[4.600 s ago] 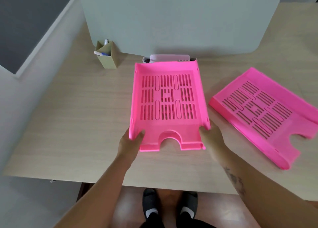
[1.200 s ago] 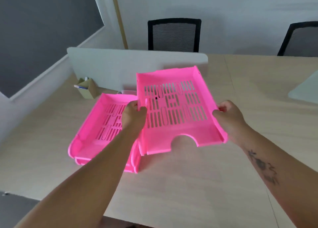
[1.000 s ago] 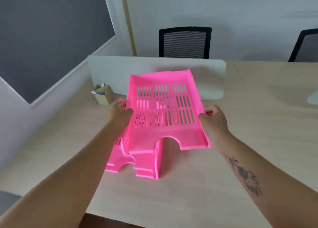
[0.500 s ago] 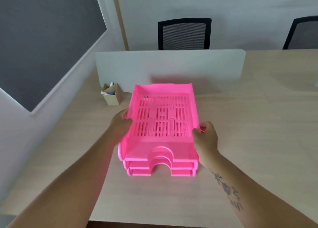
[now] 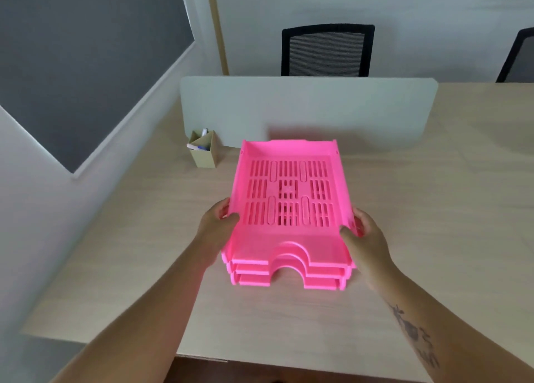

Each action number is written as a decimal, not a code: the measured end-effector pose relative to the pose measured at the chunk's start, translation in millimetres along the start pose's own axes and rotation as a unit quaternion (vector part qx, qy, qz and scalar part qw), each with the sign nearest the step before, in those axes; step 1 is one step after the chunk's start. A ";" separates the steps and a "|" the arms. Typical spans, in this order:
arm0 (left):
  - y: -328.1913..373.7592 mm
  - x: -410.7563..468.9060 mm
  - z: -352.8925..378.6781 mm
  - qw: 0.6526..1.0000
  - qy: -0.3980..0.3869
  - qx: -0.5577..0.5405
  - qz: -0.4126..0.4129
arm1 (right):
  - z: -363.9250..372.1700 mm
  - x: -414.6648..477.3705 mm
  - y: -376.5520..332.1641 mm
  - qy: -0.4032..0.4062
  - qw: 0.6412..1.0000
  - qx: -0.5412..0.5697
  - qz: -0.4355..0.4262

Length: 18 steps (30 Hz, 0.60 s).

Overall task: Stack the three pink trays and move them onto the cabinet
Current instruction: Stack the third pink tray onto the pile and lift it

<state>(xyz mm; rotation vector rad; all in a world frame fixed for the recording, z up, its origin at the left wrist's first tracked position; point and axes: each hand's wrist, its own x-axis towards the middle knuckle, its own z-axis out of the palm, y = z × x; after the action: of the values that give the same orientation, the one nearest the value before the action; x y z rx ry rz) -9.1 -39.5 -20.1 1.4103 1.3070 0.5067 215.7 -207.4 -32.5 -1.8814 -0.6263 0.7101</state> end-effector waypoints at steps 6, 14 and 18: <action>-32.8 -26.4 10.2 0.998 0.012 -0.044 -0.038 | 11.9 -1.9 15.2 -0.008 0.999 -0.018 0.029; -36.4 -21.9 18.3 0.998 0.035 -0.022 -0.051 | 19.1 1.8 22.5 0.013 0.998 0.023 0.054; -50.4 -25.9 19.0 0.997 0.046 -0.052 -0.033 | 16.8 -4.4 33.2 -0.004 0.998 0.033 0.043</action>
<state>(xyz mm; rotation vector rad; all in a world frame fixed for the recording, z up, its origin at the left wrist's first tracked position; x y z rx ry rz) -21.9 -80.6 -61.7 1.2676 1.3761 0.5932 204.4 -212.6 -67.8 -1.8536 -0.5222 0.7855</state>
